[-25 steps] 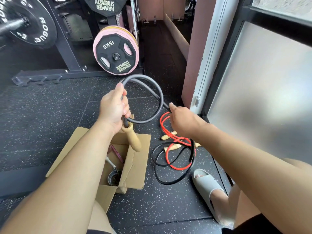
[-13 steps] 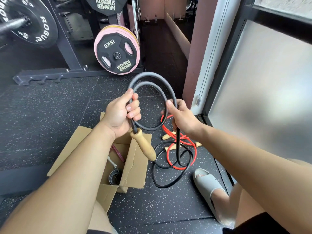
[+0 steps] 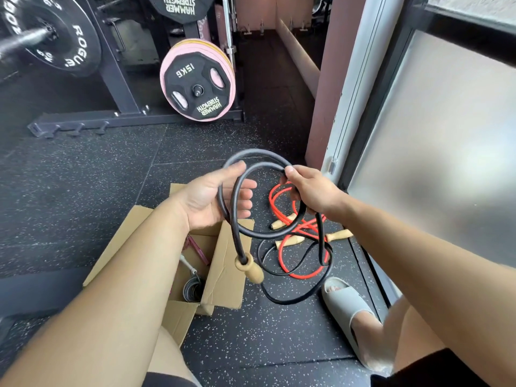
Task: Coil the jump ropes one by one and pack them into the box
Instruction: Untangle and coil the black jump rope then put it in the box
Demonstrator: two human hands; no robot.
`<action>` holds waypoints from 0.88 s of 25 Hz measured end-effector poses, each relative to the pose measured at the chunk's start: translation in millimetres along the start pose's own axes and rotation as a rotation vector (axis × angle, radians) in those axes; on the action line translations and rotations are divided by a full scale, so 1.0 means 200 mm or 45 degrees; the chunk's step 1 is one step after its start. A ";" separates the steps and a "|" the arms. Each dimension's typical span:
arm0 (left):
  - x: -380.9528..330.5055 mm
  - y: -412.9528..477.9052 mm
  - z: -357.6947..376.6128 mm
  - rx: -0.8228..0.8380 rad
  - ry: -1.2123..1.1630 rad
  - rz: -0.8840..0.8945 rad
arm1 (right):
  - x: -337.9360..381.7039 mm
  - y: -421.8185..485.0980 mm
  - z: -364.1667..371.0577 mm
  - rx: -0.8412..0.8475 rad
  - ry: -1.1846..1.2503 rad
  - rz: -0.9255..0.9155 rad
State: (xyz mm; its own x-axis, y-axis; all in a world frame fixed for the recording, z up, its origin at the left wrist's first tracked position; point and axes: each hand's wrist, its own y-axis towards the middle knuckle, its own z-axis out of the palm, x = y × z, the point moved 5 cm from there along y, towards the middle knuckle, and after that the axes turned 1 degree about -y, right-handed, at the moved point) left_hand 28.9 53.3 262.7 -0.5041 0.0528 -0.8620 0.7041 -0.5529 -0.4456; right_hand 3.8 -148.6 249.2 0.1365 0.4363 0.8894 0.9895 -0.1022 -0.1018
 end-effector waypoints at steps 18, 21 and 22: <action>-0.04 0.04 -0.05 -0.705 1.628 0.564 | -0.02 0.02 -0.06 -0.026 -0.030 0.064; -0.05 0.03 -0.04 -0.804 1.892 0.501 | -0.03 0.02 -0.06 -0.067 -0.111 -0.089; -0.06 0.01 -0.03 -0.833 1.966 0.500 | -0.03 0.02 -0.06 -0.065 -0.118 -0.126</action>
State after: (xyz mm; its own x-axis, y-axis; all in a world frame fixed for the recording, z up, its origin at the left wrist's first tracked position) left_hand 40.1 55.4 271.0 0.3682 0.9128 -0.1769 0.9264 -0.3440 0.1531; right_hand 5.8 -162.4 250.0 0.0448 0.5272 0.8486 0.9950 -0.0992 0.0091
